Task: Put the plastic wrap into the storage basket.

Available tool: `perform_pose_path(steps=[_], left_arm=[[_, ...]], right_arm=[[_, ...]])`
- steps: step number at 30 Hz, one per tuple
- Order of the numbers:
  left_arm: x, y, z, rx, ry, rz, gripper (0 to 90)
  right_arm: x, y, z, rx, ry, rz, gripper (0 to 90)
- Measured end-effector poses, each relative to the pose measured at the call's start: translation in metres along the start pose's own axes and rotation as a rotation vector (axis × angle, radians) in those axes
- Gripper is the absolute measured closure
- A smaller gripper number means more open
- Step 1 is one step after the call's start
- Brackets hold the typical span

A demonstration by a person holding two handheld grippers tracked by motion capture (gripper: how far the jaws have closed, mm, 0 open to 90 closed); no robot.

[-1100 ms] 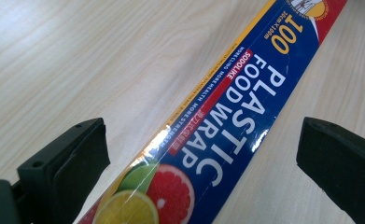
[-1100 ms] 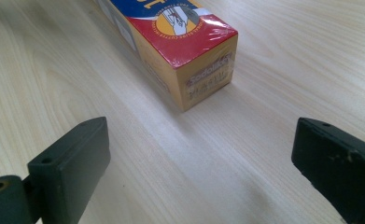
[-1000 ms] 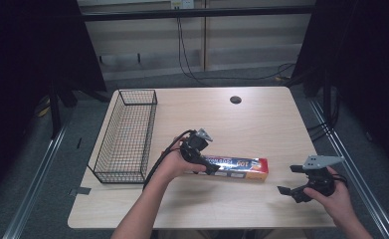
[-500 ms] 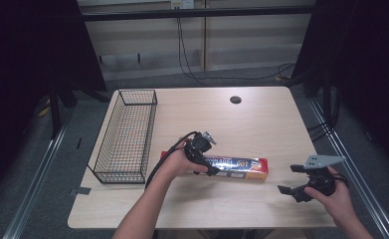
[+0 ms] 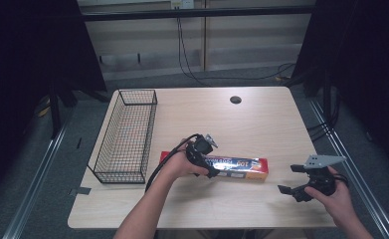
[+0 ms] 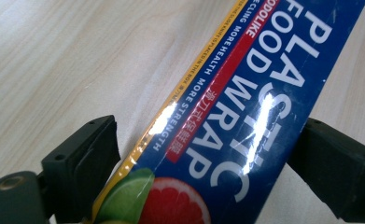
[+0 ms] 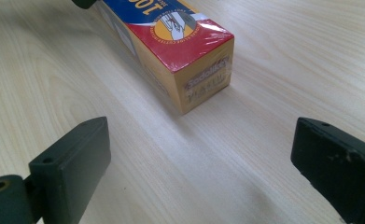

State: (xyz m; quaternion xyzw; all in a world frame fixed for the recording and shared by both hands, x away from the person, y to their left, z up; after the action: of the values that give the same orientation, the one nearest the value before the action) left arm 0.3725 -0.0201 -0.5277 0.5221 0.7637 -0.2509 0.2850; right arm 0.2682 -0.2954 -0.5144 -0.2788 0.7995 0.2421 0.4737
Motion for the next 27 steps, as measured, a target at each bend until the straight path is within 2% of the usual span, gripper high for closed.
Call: perform_pose_path(steps=[2, 4, 5, 7, 8, 9, 10, 11, 12, 13, 14, 16, 17, 18, 20, 23, 24, 25, 27], left_arm=[[0.001, -0.003, 0.004, -0.004, -0.001, -0.013, 11.8], [0.002, -0.004, 0.005, 0.01, 0.03, 0.03, 17.2], [0.002, -0.005, 0.005, 0.006, 0.04, 0.031, 19.2], [0.001, -0.008, 0.004, 0.013, 0.054, 0.009, 21.4], [0.001, -0.009, 0.003, 0.011, 0.057, 0.0, 27.7], [0.001, -0.009, 0.002, 0.013, 0.064, -0.004, 27.7], [0.0, -0.01, 0.002, 0.006, 0.062, -0.025, 32.7], [0.0, -0.011, 0.0, 0.005, 0.088, -0.037, 34.2], [0.0, -0.011, 0.0, 0.005, 0.088, -0.037, 35.3], [0.0, -0.011, 0.0, 0.005, 0.105, -0.009, 35.3], [-0.001, -0.014, 0.001, -0.011, 0.094, -0.035, 36.3], [-0.001, -0.015, -0.001, -0.009, 0.117, -0.028, 36.9], [-0.002, -0.016, -0.001, -0.009, 0.111, -0.023, 38.0], [-0.003, -0.016, -0.001, -0.017, 0.108, -0.054, 38.8], [-0.005, -0.016, -0.003, -0.021, 0.103, -0.084, 40.4], [-0.006, -0.014, -0.007, -0.048, 0.112, -0.102, 41.9], [-0.007, -0.013, -0.008, -0.061, 0.102, -0.1, 42.2], [-0.008, -0.013, -0.011, -0.056, 0.111, -0.127, 42.4], [-0.012, -0.011, -0.015, -0.075, 0.101, -0.146, 42.7]], right_arm=[[-0.001, 0.0, 0.0, -0.001, -0.003, 0.004, 5.0], [-0.001, 0.0, 0.0, 0.001, -0.004, 0.007, 5.0], [-0.001, 0.0, -0.001, 0.0, -0.004, 0.006, 5.0], [0.0, 0.0, -0.001, -0.003, -0.003, 0.007, 5.0], [0.0, -0.001, -0.001, -0.002, -0.004, 0.011, 5.0], [0.0, -0.001, -0.001, -0.002, -0.004, 0.011, 5.0], [0.0, -0.001, -0.001, -0.002, -0.007, 0.012, 5.0], [0.0, -0.001, -0.001, -0.002, -0.007, 0.012, 5.0], [0.0, -0.001, -0.001, -0.002, -0.007, 0.012, 5.0], [-0.001, -0.001, -0.001, -0.001, -0.008, 0.013, 5.0], [-0.001, -0.001, -0.001, -0.002, -0.008, 0.01, 5.0], [-0.001, 0.0, -0.001, -0.004, -0.008, 0.01, 5.0], [-0.001, 0.0, -0.001, -0.005, -0.007, 0.015, 4.9], [-0.001, 0.0, -0.001, -0.004, -0.007, 0.011, 4.9], [0.0, 0.0, 0.0, -0.006, -0.008, 0.011, 4.9], [-0.001, -0.001, -0.001, -0.003, -0.012, 0.008, 4.9], [-0.001, -0.001, -0.001, -0.006, -0.012, 0.008, 4.9], [-0.001, -0.001, -0.001, -0.002, -0.014, 0.008, 4.9], [-0.001, -0.001, -0.001, -0.001, -0.015, 0.008, 4.8]])
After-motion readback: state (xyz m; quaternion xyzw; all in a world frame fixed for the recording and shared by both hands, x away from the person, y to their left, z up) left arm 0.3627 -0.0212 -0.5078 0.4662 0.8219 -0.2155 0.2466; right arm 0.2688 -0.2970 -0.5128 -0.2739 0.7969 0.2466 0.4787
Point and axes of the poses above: each handheld gripper's, and its own axes: z roughly forward along the jaws, x roughly out of its underside, y roughly to its left, the point moved 7 cm from there along z, roughly forward along the jaws, and after that the axes turned 15 degrees about -y, right-handed, at the moved point
